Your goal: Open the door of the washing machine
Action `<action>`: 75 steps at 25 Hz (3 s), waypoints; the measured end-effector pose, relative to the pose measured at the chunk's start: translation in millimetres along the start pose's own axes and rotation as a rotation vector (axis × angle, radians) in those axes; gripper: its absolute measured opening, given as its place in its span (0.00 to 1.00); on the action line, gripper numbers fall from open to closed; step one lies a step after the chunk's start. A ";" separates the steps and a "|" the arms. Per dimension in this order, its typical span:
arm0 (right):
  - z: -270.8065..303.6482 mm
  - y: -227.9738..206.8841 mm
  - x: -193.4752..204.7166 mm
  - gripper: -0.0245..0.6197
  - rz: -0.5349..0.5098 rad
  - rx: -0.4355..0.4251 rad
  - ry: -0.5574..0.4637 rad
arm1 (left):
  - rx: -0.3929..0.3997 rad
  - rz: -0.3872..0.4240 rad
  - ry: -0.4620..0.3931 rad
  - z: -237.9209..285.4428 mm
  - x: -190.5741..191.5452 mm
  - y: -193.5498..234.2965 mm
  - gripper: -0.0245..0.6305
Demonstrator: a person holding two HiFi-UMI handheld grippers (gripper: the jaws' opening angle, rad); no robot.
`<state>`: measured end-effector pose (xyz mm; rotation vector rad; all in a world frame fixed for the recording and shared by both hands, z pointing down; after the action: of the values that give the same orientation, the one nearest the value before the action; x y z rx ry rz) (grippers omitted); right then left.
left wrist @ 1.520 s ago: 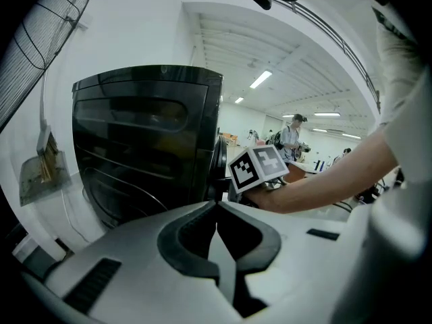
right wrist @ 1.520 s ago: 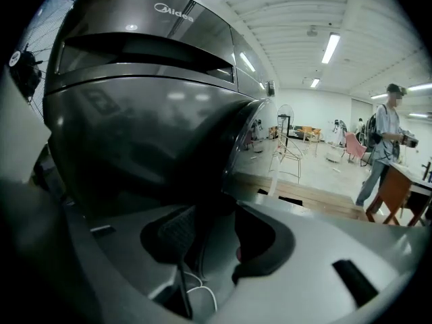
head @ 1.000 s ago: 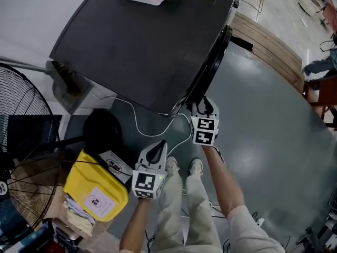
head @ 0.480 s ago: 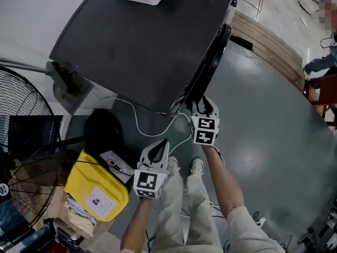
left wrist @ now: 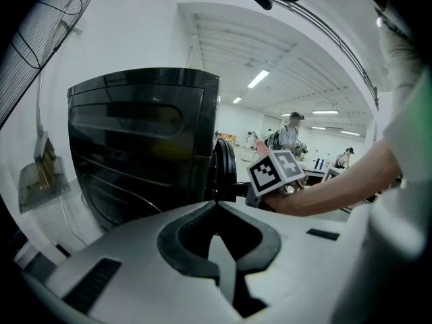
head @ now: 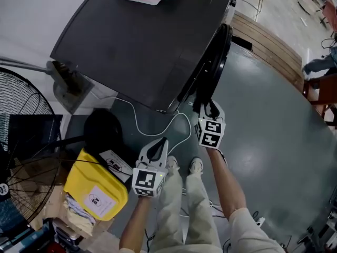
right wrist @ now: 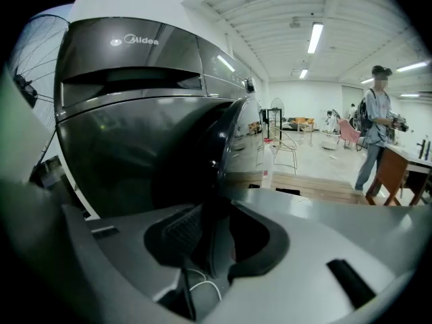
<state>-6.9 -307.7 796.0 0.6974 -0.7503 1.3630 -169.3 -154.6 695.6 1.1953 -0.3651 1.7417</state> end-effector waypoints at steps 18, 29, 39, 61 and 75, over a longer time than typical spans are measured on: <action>-16.3 -132.4 16.5 0.15 -0.034 0.045 0.017 | 0.118 0.051 0.020 60.8 -13.7 -75.3 0.05; -12.1 -205.8 14.1 0.15 -0.111 0.083 -0.001 | 0.143 0.061 0.030 99.1 -26.0 -105.2 0.05; 2.0 -275.7 6.7 0.18 -0.136 0.107 -0.002 | 0.175 0.066 0.047 136.1 -33.2 -129.0 0.05; 46.5 -383.6 -24.5 0.21 -0.175 0.185 -0.025 | 0.243 0.086 0.096 249.7 -49.9 -151.7 0.05; 76.9 -429.0 -46.5 0.20 -0.279 0.260 0.011 | 0.270 0.084 0.110 264.4 -48.9 -158.8 0.05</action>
<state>412.9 -433.7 801.1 0.9612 -0.4492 1.2160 112.3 -282.1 739.7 1.2811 -0.1177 1.9665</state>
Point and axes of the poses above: the fingertips, and each gripper's own axes: z forward along the fingers, y to its left, x out of its underside, the point moved 3 cm from there along -z, backward along the fingers, and after that the axes turned 10 degrees about x, right-handed, at the moved point
